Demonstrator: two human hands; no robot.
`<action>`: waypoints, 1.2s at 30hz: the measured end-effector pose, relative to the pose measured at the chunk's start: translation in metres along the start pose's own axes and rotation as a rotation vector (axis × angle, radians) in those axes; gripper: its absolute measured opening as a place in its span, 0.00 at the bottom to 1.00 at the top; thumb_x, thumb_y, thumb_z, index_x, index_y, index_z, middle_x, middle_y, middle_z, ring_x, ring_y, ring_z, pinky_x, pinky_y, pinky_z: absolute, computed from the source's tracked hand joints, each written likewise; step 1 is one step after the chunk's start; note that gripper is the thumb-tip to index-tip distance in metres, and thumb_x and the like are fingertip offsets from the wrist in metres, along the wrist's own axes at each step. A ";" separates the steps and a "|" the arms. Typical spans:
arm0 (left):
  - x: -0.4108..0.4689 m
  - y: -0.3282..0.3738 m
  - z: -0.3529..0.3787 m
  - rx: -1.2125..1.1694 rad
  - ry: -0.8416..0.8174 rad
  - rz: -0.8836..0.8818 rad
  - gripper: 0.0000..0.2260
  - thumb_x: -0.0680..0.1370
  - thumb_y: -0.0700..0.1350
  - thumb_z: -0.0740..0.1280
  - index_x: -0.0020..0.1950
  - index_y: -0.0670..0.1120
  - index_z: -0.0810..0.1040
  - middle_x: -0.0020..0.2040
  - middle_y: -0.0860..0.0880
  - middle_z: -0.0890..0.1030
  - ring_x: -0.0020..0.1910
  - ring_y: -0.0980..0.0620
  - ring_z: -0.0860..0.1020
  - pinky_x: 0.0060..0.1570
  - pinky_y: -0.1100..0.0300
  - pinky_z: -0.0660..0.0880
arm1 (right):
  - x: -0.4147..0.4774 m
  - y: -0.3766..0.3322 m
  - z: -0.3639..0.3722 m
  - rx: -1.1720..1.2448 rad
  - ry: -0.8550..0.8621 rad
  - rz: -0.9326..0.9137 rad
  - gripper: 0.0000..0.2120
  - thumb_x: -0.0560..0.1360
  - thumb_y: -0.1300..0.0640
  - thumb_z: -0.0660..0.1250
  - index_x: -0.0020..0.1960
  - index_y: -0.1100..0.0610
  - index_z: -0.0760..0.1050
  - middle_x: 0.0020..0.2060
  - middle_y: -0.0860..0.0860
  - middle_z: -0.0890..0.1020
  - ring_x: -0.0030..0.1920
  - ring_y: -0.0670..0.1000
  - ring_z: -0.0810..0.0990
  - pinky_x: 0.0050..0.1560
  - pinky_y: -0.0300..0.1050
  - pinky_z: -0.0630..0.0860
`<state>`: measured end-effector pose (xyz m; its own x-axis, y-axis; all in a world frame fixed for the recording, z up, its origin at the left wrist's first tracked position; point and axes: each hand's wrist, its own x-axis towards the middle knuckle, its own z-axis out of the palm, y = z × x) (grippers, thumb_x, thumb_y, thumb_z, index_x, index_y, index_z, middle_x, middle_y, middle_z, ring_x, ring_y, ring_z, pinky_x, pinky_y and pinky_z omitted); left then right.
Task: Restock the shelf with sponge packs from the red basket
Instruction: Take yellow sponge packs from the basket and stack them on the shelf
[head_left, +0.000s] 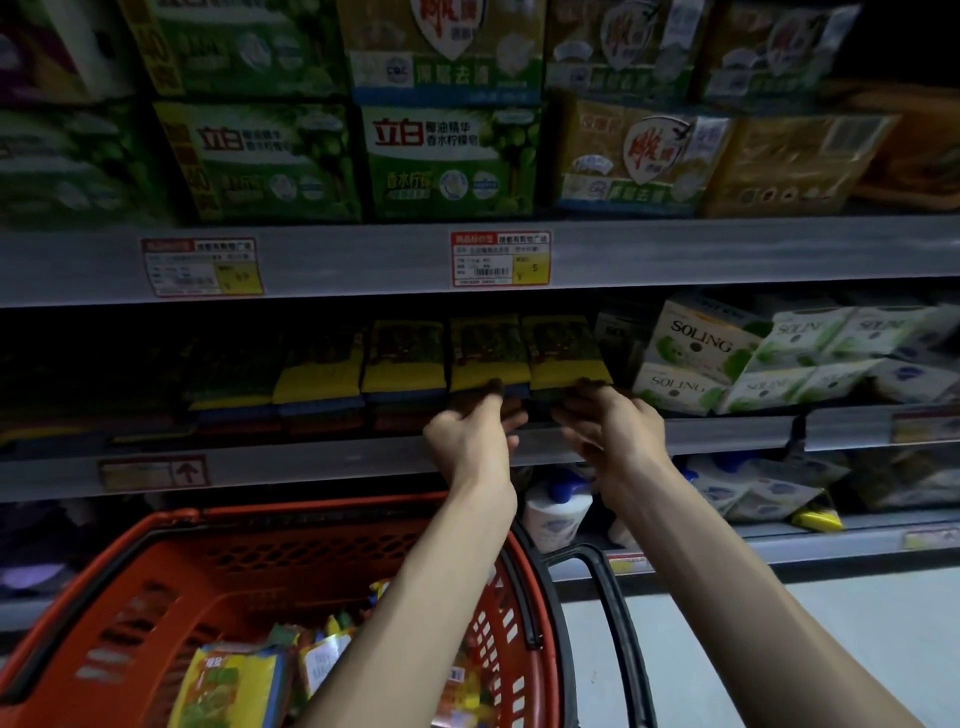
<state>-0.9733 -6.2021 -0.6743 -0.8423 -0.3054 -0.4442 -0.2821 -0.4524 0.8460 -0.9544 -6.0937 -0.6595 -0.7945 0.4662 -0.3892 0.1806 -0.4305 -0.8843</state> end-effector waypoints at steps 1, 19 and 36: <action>0.000 0.001 0.000 -0.003 -0.001 -0.005 0.06 0.79 0.38 0.71 0.46 0.41 0.75 0.43 0.44 0.85 0.34 0.52 0.86 0.29 0.61 0.75 | 0.001 0.000 0.000 -0.005 -0.005 0.002 0.11 0.81 0.61 0.66 0.61 0.65 0.79 0.41 0.56 0.87 0.36 0.50 0.88 0.33 0.40 0.80; -0.024 0.012 -0.054 0.220 -0.297 0.079 0.05 0.81 0.41 0.69 0.50 0.47 0.85 0.43 0.48 0.88 0.41 0.54 0.85 0.42 0.60 0.77 | -0.029 0.012 -0.008 -0.120 -0.063 0.013 0.13 0.79 0.57 0.72 0.61 0.62 0.79 0.47 0.58 0.87 0.40 0.52 0.88 0.32 0.40 0.81; -0.028 0.072 -0.226 0.850 -0.625 0.577 0.10 0.77 0.40 0.73 0.56 0.53 0.84 0.51 0.55 0.85 0.51 0.63 0.82 0.51 0.67 0.76 | -0.161 0.066 0.034 -0.545 -0.488 -0.236 0.08 0.76 0.59 0.75 0.54 0.57 0.83 0.47 0.54 0.88 0.46 0.47 0.86 0.44 0.37 0.80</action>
<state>-0.8666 -6.4161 -0.6675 -0.9549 0.2845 0.0852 0.1956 0.3864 0.9014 -0.8343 -6.2233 -0.6465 -0.9905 0.0499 -0.1284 0.1342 0.1387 -0.9812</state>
